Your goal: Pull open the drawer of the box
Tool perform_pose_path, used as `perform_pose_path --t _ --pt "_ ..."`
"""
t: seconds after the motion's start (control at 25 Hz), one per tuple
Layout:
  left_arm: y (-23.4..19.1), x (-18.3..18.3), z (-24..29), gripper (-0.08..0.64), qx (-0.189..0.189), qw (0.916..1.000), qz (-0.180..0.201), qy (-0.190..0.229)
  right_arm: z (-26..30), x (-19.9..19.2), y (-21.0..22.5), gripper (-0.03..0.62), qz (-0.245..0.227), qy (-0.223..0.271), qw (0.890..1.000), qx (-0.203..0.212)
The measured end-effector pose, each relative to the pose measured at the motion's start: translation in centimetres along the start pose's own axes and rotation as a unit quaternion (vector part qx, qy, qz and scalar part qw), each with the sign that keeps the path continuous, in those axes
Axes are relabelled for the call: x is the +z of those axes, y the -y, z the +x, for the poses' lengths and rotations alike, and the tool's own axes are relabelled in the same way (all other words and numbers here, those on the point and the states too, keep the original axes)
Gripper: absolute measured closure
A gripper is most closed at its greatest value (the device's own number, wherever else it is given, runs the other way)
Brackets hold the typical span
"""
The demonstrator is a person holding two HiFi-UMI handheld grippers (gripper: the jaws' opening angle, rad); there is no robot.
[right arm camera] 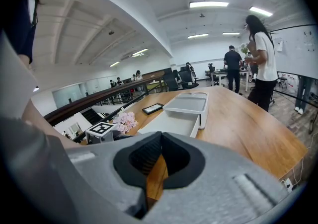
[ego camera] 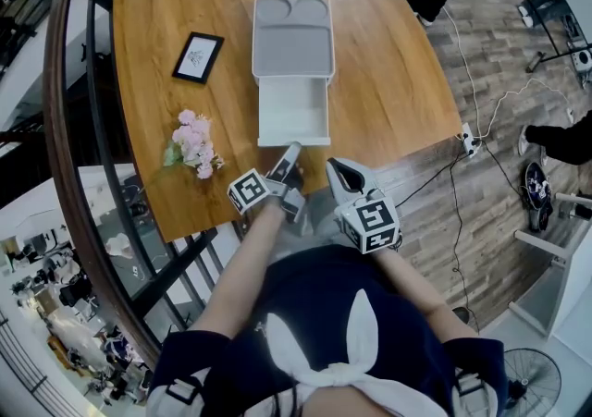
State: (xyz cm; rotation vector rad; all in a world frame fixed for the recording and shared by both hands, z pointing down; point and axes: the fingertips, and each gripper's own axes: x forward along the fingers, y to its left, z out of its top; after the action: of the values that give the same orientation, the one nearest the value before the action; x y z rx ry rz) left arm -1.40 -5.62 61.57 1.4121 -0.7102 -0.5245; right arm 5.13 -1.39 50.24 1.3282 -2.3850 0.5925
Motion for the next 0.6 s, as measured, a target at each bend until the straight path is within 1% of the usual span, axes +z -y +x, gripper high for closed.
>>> perform_pose_path --t 0.48,0.6 --pt "-0.27 -0.25 -0.41 0.396 0.001 0.9999 0.008 -0.007 -0.13 -0.05 -0.47 0.594 0.0 -0.001 1.0 -0.002" --pt "0.06 -0.33 -0.34 0.396 -0.001 1.0 0.001 -0.006 -0.24 0.07 -0.48 0.594 0.0 -0.001 1.0 -0.003"
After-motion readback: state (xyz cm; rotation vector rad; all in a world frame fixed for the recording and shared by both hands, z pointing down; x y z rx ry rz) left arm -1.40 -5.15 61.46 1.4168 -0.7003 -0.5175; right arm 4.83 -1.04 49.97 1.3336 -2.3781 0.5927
